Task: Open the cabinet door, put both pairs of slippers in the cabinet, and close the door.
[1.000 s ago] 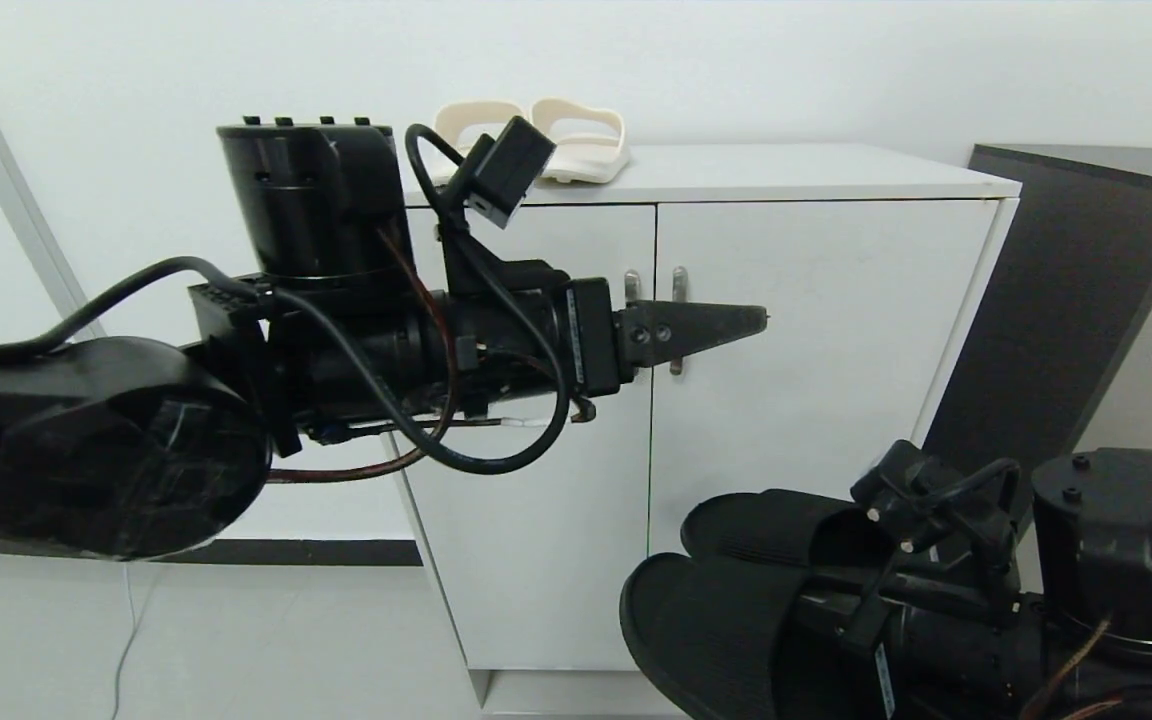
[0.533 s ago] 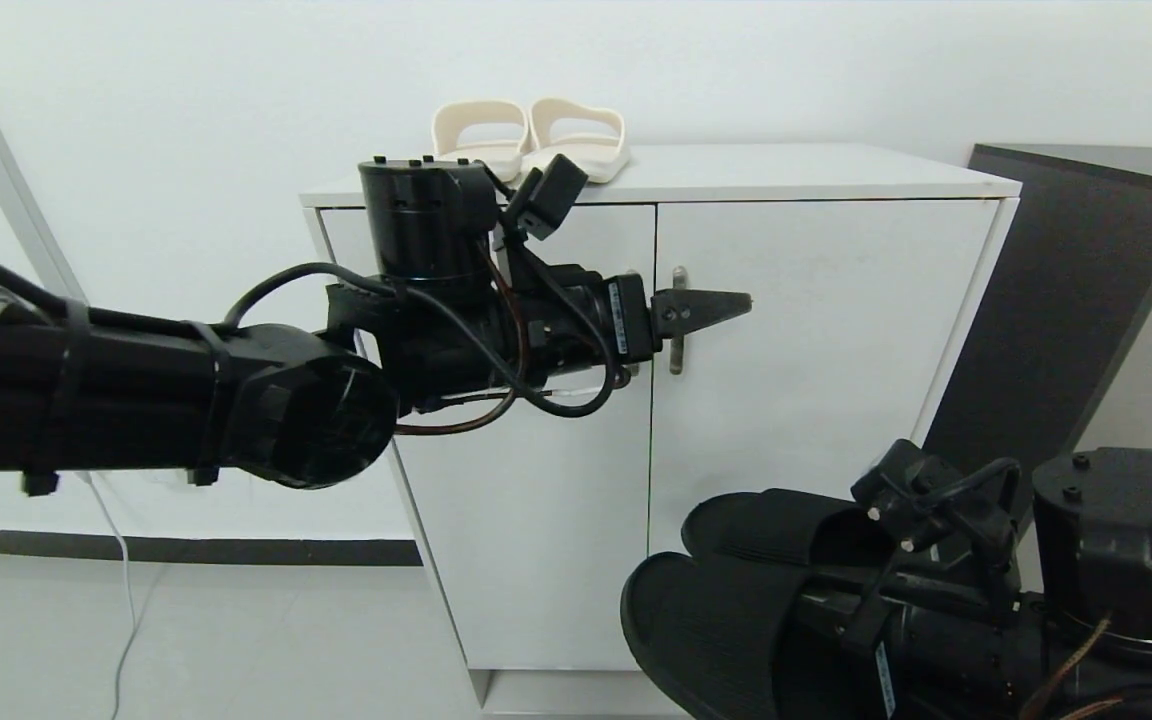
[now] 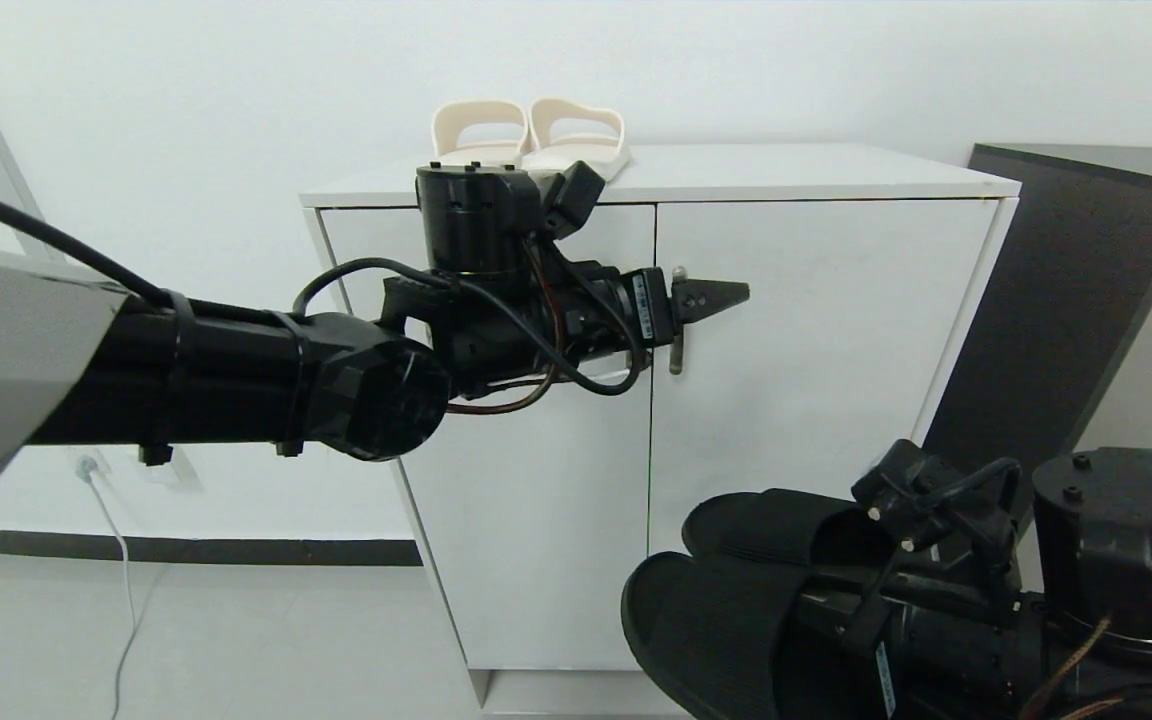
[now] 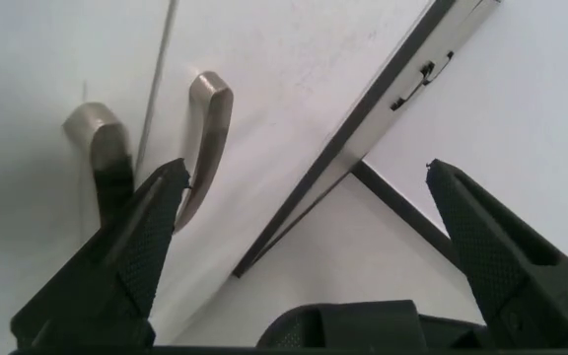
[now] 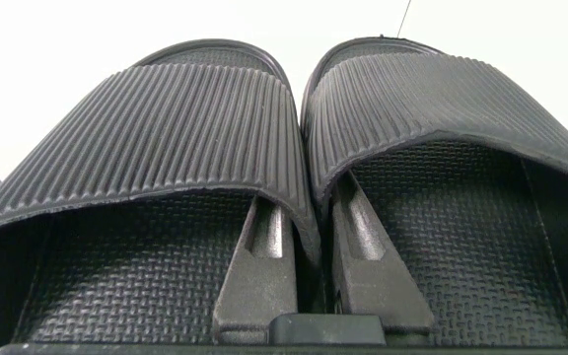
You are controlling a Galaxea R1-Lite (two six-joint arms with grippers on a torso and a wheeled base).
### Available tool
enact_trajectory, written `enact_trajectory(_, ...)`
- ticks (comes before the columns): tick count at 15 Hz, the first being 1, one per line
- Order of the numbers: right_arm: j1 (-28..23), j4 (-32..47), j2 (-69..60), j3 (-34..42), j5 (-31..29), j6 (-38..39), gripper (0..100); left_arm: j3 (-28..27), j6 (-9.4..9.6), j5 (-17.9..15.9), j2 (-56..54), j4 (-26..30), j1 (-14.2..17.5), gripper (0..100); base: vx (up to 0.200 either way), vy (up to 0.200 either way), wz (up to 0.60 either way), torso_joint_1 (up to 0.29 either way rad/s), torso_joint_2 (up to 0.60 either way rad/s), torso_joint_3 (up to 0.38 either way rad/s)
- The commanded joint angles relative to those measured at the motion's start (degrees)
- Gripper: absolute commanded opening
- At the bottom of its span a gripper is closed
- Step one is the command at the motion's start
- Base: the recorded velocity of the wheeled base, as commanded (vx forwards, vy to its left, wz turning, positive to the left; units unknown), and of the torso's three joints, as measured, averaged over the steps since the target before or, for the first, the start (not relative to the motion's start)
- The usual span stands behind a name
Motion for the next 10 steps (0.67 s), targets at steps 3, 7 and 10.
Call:
enact_trajectory(3,0.0,0.0,0.1,0.0,0.0,-0.1,0,-2.6,0.07,1.6,3.1,0.1,0.0,100,0.0,0.0,0.0,0.0,0.0,0.0)
enact_trajectory(7,0.2,0.1,0.1,0.1,0.0,-0.1,0,-3.3,0.07,1.6,4.0,0.1,-0.2,0,0.0,0.0,0.0,0.0,0.0,0.0)
enact_trajectory(10,0.2,0.0,-0.3,1.0,0.2,-2.3,0,-1.7,-0.01,1.6,2.2,-0.1,-0.3,0,0.0,0.0,0.0,0.0,0.0,0.0)
